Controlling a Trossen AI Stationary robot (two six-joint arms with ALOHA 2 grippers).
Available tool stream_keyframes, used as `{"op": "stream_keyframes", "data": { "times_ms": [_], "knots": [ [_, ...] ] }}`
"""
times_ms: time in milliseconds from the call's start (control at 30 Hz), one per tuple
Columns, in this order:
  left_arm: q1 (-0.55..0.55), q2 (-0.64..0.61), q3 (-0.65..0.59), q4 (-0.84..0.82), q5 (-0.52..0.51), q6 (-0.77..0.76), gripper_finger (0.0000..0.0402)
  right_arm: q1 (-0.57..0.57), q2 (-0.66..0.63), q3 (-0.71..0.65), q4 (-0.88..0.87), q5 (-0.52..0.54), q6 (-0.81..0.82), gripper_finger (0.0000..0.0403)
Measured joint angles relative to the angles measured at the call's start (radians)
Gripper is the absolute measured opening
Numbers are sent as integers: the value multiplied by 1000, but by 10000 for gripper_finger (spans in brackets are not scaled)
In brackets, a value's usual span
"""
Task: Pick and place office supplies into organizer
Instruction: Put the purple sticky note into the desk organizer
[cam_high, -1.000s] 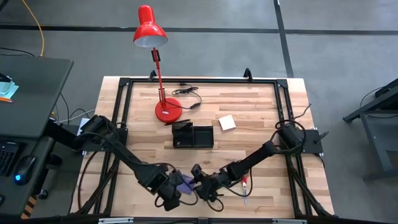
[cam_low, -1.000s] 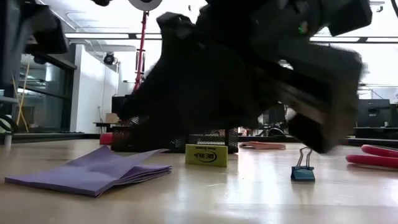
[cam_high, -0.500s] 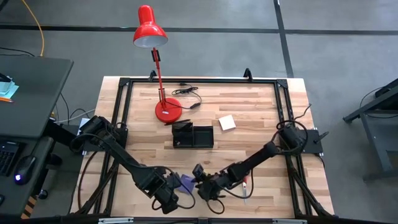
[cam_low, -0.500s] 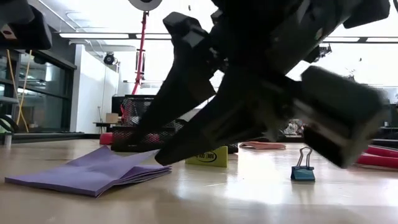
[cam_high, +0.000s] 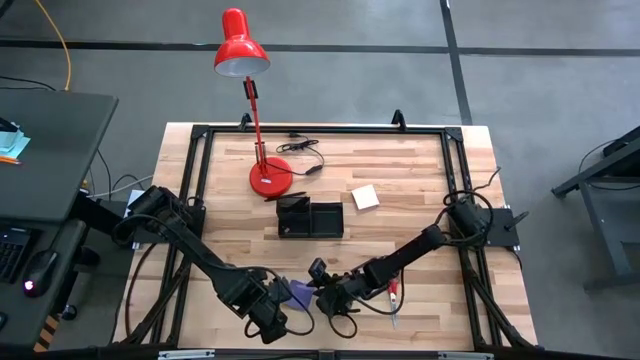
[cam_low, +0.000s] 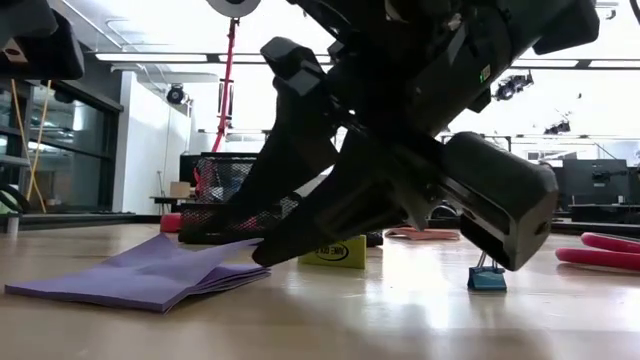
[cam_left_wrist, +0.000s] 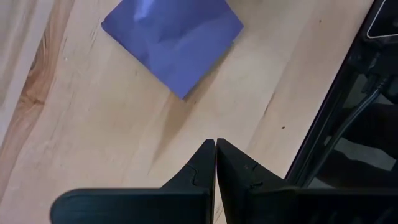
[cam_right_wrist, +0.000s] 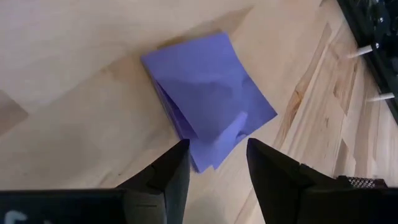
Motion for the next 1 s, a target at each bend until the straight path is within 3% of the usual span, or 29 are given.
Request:
{"op": "stream_keyframes", "data": {
  "times_ms": [1000],
  "knots": [
    [0,0,0,22,8,-19,1,-31,9,-2,24,-34,0,134]
  ]
}}
